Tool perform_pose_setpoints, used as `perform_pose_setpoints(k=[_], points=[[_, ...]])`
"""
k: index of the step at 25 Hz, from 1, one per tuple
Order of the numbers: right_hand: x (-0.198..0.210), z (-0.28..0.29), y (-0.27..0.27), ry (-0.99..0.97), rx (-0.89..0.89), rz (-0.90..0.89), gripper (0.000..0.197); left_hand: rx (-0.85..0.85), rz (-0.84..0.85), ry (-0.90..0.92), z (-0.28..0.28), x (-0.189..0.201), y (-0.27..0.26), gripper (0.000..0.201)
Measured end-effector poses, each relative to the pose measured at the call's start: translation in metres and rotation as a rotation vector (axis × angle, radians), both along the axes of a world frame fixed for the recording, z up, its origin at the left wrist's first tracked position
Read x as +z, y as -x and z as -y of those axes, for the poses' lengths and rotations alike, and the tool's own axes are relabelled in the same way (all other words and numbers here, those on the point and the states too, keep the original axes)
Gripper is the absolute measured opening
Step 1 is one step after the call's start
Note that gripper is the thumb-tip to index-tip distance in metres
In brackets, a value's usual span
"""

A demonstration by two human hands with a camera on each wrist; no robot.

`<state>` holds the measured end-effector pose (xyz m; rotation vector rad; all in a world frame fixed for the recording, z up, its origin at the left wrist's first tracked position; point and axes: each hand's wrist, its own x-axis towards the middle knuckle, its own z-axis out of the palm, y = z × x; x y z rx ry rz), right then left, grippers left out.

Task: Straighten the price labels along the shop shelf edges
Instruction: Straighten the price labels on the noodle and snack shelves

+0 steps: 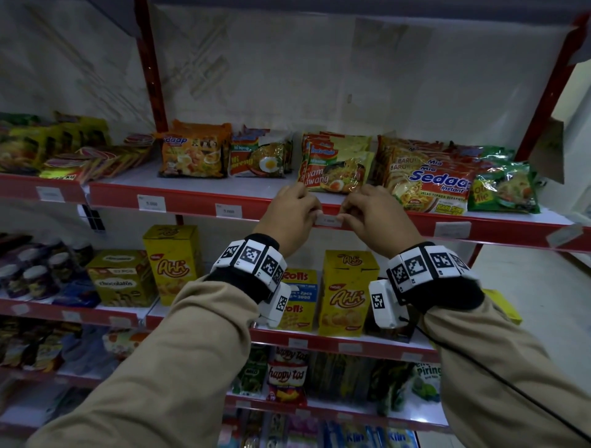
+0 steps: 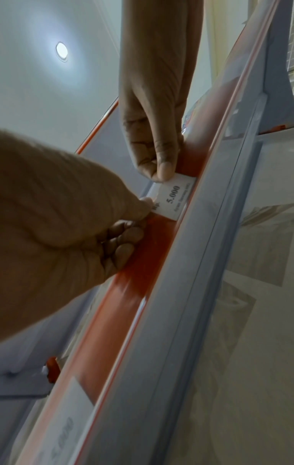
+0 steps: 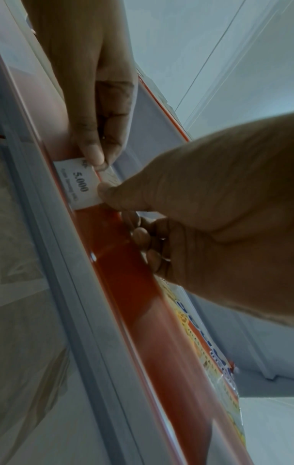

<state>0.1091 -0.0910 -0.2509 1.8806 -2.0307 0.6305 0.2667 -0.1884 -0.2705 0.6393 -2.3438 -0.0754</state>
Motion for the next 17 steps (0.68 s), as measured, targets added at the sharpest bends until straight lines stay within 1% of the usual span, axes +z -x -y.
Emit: perform_pose_setpoints(k=[4,8,10,12,14,17], points=[[-0.003,-0.001,0.003,0.033,0.032,0.021,0.013,0.02,-0.008,0.043,-0.003,-0.002,0.001,0.022],[-0.005,0.0,0.004,0.042,0.022,0.017,0.016,0.034,-0.021,0.049,-0.002,-0.004,0.002,0.024],[-0.005,0.001,0.004,0.057,0.027,0.035,0.015,0.019,-0.05,0.077,-0.003,-0.005,0.001,0.022],[-0.007,0.0,0.004,0.088,0.041,0.072,0.014,-0.005,-0.094,0.154,-0.005,-0.006,-0.002,0.017],[-0.008,-0.002,0.004,0.126,0.042,0.119,0.019,-0.037,-0.123,0.21,-0.005,-0.008,-0.007,0.013],[-0.009,-0.002,0.003,0.146,0.028,0.127,0.021,-0.065,-0.107,0.188,-0.004,-0.007,-0.011,0.015]])
